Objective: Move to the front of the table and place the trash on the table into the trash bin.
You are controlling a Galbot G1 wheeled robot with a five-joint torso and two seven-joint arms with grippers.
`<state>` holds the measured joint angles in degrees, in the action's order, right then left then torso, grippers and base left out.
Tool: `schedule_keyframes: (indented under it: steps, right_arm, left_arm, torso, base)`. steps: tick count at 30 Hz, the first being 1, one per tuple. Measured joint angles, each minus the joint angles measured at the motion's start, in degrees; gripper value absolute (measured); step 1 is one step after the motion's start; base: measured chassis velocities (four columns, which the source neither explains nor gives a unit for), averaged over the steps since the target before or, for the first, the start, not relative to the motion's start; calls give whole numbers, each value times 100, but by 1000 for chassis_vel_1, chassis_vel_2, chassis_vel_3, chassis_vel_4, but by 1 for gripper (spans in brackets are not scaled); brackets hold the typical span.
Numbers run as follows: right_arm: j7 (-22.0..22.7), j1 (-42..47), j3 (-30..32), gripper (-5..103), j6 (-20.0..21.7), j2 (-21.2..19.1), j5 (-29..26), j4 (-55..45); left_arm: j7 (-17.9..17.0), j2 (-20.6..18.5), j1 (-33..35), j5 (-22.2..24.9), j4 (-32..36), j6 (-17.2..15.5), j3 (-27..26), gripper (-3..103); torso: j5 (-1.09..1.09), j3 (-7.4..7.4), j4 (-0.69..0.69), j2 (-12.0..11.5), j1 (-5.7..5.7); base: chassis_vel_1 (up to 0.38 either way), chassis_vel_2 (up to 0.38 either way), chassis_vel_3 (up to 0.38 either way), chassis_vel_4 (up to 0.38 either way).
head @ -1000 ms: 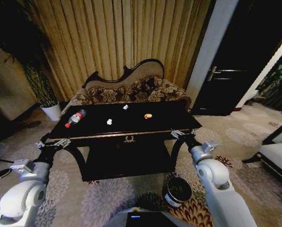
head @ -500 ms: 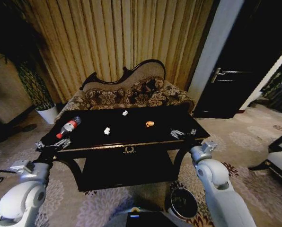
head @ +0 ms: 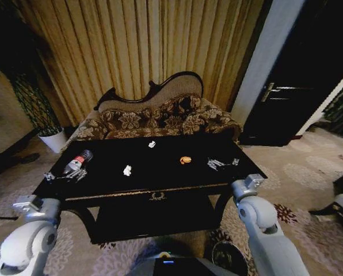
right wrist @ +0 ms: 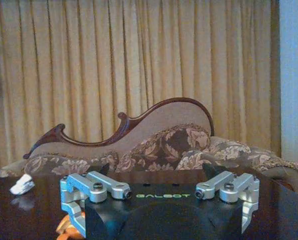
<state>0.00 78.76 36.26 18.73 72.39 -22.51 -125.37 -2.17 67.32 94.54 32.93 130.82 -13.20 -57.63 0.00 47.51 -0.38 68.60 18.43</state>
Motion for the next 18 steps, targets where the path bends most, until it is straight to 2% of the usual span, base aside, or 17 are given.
schedule_keyframes:
  steps: [4,5,9,18]
  right_arm:
    - [1,1,-209,100,65,-41,81,-6]
    - [-1,-62,-519,100,175,-69,159,14]
    - [-2,-244,-884,100,303,-157,213,119]
    - [-1,-455,-1193,100,437,-232,239,368]
  left_arm:
    - [5,11,27,-3,8,23,-13,100]
    - [11,28,47,-5,26,30,-22,100]
    - [16,63,102,-7,87,37,-27,100]
    - [12,110,178,-29,173,48,-42,100]
  torso:
    - [-1,-1,-1,2,-4]
    - [0,-1,0,3,-4]
    - [0,0,2,2,-2]
    - [0,0,0,1,-1]
  base:
    - [0,0,0,0]
    - [0,0,0,0]
    - [0,0,0,0]
    - [0,0,0,0]
